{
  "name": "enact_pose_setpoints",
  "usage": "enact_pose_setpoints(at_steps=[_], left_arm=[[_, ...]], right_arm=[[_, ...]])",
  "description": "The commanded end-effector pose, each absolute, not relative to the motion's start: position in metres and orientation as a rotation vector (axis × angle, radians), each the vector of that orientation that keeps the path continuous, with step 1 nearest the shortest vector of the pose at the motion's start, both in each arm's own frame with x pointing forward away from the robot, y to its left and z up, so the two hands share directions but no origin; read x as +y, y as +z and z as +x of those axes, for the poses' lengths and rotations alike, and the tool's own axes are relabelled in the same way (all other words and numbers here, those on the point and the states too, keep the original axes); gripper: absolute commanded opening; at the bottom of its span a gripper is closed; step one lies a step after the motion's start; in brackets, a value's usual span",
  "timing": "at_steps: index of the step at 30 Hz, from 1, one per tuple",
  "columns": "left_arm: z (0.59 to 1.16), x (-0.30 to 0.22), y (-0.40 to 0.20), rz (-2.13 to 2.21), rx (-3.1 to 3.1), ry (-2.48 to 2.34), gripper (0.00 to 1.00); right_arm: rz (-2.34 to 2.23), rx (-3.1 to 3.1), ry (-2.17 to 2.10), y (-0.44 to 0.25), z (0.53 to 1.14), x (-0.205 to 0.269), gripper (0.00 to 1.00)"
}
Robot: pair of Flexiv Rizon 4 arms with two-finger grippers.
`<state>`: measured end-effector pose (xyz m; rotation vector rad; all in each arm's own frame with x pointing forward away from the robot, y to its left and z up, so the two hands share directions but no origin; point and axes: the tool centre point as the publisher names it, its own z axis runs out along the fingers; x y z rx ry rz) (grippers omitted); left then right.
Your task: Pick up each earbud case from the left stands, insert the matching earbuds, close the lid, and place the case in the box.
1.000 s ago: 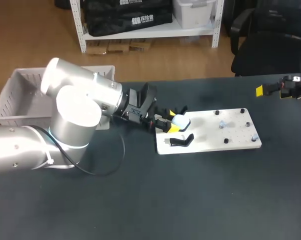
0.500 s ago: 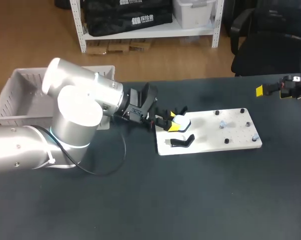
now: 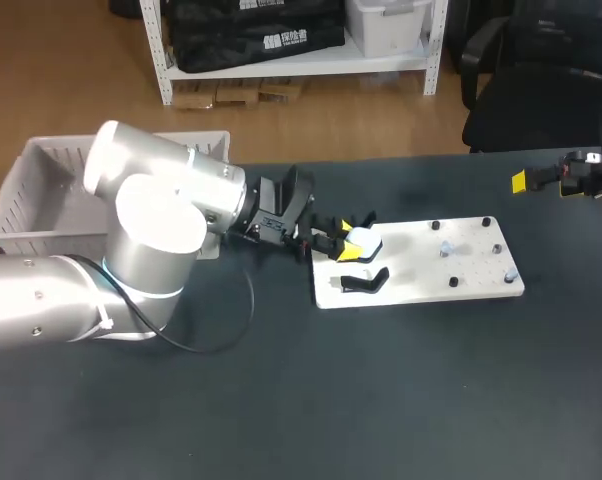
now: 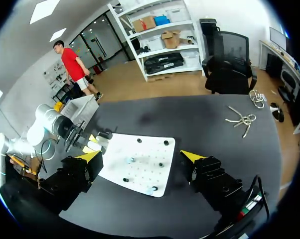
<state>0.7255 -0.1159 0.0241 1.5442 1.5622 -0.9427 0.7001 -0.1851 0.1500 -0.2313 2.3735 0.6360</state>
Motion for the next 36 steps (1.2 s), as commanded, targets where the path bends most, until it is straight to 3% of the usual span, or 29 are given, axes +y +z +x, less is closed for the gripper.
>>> enact_pose_setpoints(at_steps=[1,14,36], left_arm=[[0.720,-0.111,0.035,1.522,1.524,-0.951,0.00],[0.698,-0.103,0.115,1.358,1.364,-1.073,0.00],[0.679,-0.101,0.143,1.184,1.248,-1.113,0.00]], right_arm=[[-0.231,2.374,0.636,0.150,0.700,-0.185,1.00],[-0.231,2.374,0.636,0.150,0.700,-0.185,1.00],[-0.231,2.374,0.636,0.150,0.700,-0.185,1.00]])
